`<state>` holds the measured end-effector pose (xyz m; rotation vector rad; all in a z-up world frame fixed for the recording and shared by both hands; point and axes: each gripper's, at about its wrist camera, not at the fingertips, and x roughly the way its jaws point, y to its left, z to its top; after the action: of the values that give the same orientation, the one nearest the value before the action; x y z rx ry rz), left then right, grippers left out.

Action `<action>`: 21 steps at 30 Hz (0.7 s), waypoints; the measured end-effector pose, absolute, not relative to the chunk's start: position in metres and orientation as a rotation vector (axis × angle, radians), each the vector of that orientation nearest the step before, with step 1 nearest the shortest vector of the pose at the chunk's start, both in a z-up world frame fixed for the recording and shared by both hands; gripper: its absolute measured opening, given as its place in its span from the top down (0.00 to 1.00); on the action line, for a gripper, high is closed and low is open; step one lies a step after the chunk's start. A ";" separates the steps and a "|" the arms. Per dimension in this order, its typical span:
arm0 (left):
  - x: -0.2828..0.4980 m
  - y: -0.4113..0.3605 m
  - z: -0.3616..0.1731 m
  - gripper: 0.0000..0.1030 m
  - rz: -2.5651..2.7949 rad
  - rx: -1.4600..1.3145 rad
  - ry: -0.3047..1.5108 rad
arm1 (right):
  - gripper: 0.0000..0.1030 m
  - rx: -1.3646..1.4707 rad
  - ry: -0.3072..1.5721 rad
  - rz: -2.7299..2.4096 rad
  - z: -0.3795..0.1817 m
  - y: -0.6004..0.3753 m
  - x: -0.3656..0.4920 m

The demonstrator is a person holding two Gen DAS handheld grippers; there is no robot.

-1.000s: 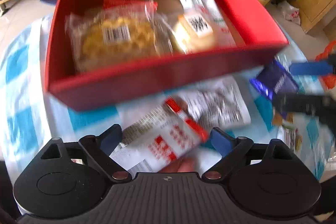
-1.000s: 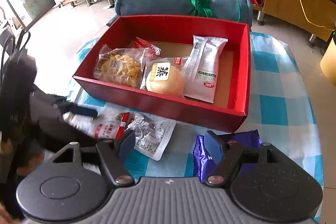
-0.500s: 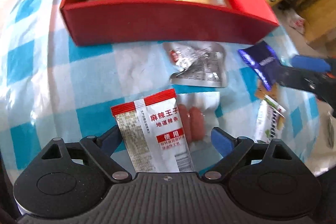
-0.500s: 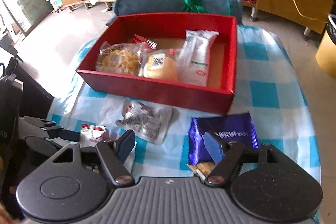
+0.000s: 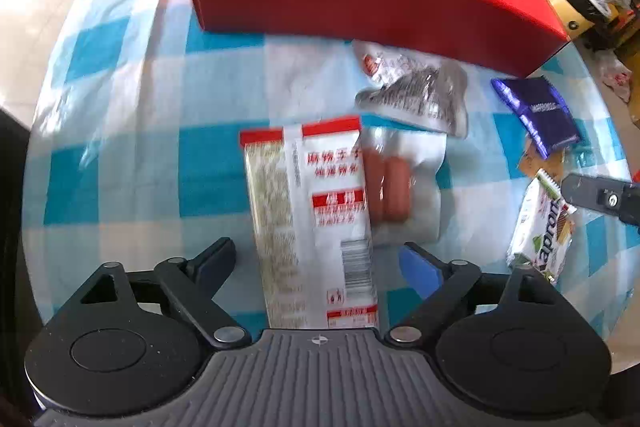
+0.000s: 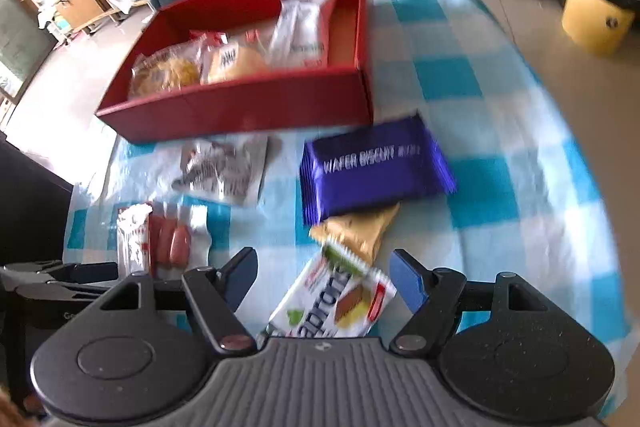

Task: Organize snacks
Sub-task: 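Move the left tool to the spicy strip bag while the right tool approaches the Kaprons bar, then close the left tool on the spicy strip bag while the right tool grasps the Kaprons bar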

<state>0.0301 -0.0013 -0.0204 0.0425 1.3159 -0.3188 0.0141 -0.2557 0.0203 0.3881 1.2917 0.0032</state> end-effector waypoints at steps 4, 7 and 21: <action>0.026 -0.004 -0.019 0.17 -0.295 0.072 1.296 | 0.34 0.436 1.323 -0.012 0.010 -0.248 0.007; 0.026 -0.003 -0.019 0.18 -0.285 0.053 1.296 | 0.33 0.445 1.320 -0.048 0.005 -0.244 0.005; 0.020 -0.005 -0.032 0.00 -0.229 0.151 1.284 | 0.29 0.473 1.280 -0.127 0.010 -0.244 -0.008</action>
<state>0.0203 -0.0053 -0.0322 0.1510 1.2839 -0.2289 -0.0085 -0.2441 0.0103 0.4725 1.2798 -0.1275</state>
